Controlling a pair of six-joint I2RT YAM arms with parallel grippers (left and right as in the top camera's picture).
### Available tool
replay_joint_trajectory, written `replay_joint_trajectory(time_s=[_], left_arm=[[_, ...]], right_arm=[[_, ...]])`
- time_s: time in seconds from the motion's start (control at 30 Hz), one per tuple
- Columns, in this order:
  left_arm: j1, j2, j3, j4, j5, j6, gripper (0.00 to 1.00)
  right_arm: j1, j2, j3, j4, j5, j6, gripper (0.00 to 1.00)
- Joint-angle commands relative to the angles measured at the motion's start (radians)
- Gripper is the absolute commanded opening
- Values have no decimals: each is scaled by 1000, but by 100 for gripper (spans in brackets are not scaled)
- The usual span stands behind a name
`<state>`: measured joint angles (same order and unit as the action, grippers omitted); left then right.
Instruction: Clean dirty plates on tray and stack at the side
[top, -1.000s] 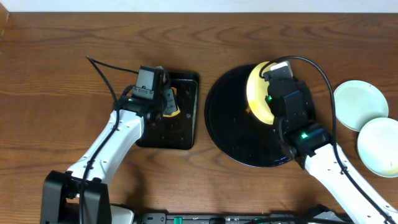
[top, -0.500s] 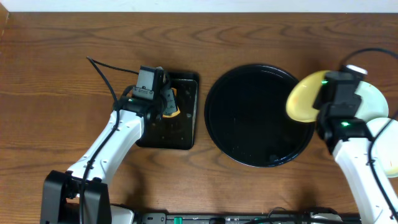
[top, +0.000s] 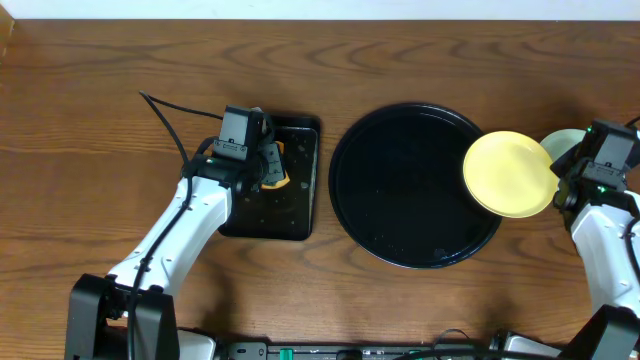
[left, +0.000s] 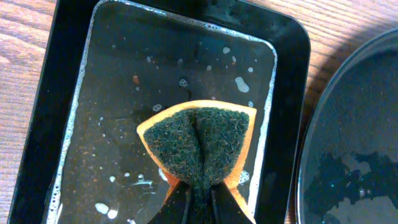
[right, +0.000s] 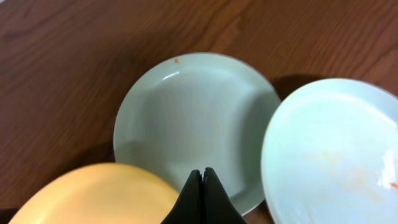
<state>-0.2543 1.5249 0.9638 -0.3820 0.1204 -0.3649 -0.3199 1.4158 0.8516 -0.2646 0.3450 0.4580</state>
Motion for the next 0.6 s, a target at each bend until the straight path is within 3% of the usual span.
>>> replay_joint_trajectory(time_s=[0.0, 0.07, 0.27, 0.57], left_arm=[[3, 5, -9, 1, -10, 13, 8], [3, 5, -9, -3, -10, 13, 9], [3, 5, -10, -7, -10, 13, 8], [3, 5, -10, -26, -9, 13, 8]], right_arm=[[-4, 3, 16, -18, -95, -67, 11], [-4, 3, 16, -71, -131, -111, 22], [-4, 0, 16, -304, -212, -114, 31], [-81, -113, 16, -477, -245, -32, 40]])
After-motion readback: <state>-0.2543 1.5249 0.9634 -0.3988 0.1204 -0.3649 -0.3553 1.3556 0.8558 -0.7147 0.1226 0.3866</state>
